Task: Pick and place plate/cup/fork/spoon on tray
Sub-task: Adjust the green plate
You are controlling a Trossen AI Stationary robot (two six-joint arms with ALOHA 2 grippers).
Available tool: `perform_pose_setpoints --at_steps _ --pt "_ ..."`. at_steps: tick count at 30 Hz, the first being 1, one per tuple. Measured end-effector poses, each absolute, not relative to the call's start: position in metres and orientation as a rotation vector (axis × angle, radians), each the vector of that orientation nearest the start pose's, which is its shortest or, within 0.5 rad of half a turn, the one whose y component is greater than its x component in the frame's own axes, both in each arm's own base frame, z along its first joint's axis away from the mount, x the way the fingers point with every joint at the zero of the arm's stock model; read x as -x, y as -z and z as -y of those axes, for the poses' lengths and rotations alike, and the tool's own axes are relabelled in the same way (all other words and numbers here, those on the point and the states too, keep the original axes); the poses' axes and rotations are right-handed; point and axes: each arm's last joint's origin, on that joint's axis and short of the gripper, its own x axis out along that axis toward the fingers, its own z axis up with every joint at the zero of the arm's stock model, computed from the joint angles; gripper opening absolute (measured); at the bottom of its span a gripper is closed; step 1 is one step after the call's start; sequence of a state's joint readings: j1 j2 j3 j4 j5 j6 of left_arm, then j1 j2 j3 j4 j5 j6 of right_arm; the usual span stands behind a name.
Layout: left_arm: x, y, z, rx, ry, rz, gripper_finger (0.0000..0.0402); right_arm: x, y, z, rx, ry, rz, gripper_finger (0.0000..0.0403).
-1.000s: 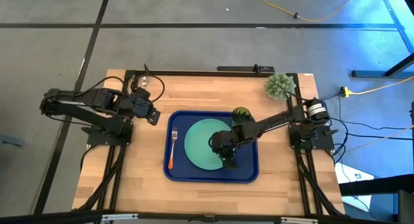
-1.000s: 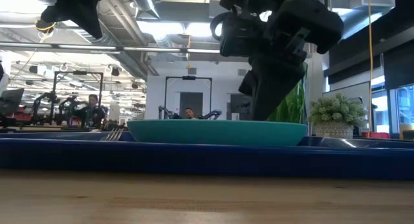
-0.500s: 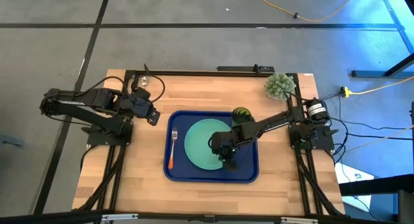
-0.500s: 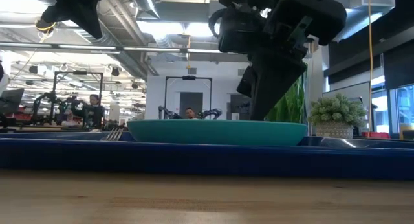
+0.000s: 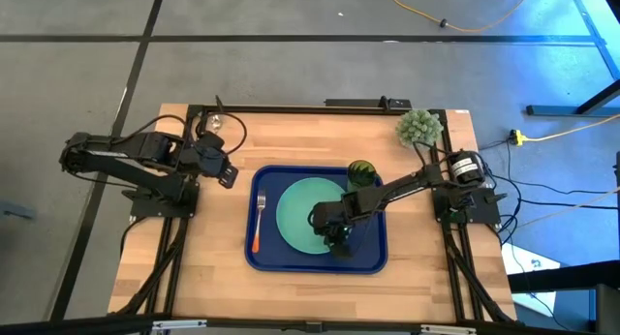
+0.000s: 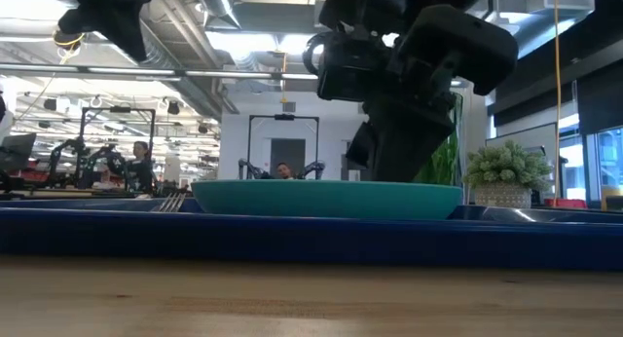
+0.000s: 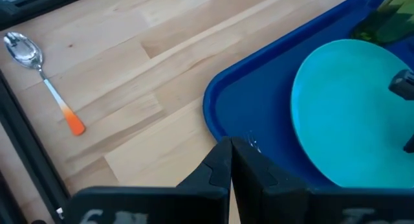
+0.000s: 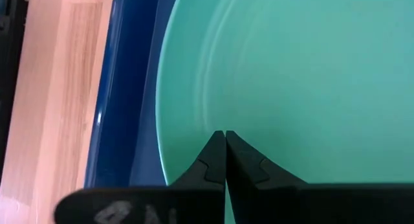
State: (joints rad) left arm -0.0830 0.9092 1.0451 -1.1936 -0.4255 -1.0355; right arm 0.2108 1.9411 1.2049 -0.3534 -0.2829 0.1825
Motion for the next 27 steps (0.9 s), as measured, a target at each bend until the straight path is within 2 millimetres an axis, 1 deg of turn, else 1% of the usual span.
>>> perform_pose_setpoints --at_steps 6,11,20,27 --pt "-0.139 -0.322 0.0 0.665 -0.794 -0.757 0.0 -0.373 -0.143 -0.09 -0.204 -0.358 -1.124 0.0002" --pt "-0.139 -0.322 0.0 0.664 -0.794 -0.757 0.0 -0.373 -0.139 -0.093 -0.245 -0.387 -1.14 0.0002" --pt "-0.138 -0.322 -0.001 0.663 -0.795 -0.759 0.0 -0.372 -0.14 -0.101 -0.245 -0.439 -1.13 0.0002" --pt "-0.138 -0.322 -0.001 0.661 -0.797 -0.763 0.0 -0.374 -0.14 -0.108 -0.22 -0.486 -1.089 0.0002"
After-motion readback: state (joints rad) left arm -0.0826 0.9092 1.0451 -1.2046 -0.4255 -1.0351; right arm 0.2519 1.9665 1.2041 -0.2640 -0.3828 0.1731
